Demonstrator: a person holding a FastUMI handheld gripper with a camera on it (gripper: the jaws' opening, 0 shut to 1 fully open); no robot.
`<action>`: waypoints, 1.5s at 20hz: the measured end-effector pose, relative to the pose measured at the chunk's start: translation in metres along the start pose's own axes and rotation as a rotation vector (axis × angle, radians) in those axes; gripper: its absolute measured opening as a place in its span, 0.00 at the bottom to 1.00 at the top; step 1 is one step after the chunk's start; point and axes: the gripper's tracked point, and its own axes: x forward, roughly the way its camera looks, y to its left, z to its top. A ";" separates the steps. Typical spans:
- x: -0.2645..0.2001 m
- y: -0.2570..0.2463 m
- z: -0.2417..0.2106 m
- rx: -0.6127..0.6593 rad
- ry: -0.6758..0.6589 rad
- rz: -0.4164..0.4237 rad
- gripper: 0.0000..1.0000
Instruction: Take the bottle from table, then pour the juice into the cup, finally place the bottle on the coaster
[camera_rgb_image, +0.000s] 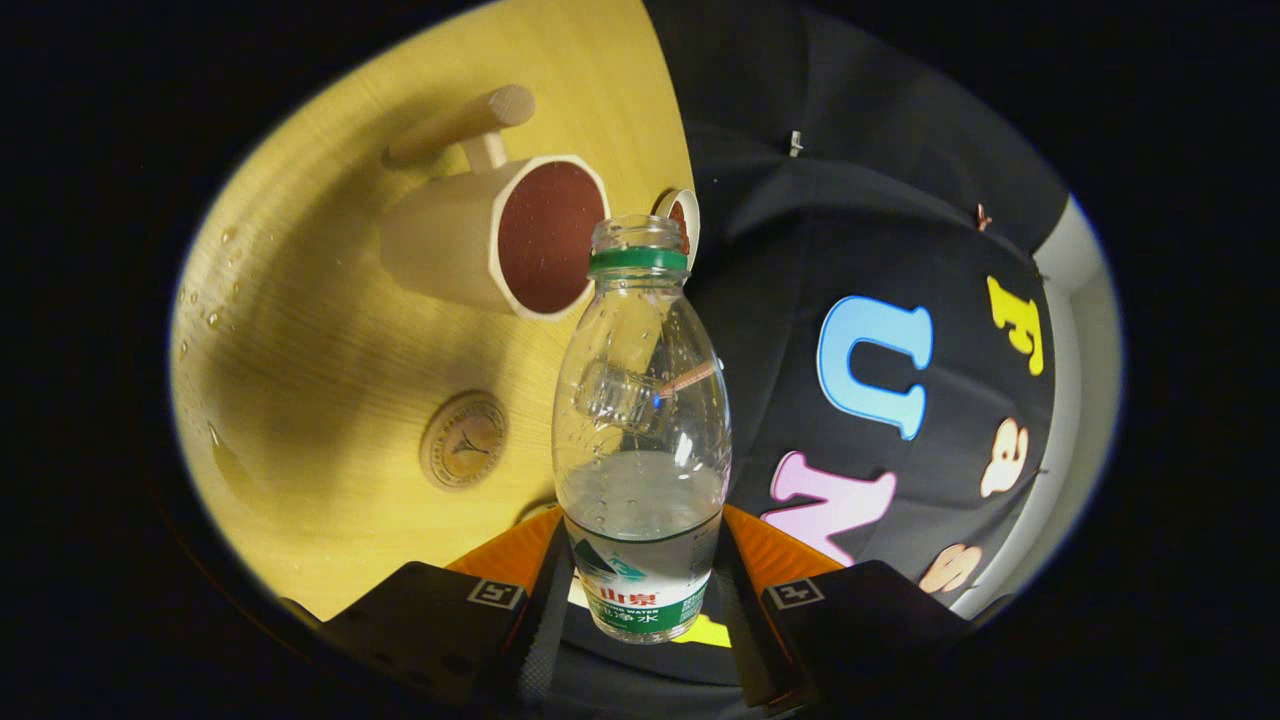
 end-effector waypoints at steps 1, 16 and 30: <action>-0.001 0.003 0.000 0.055 -0.012 0.012 0.73; -0.034 0.026 0.026 1.094 -0.403 0.330 0.74; 0.023 -0.013 -0.015 1.465 -0.595 0.288 0.75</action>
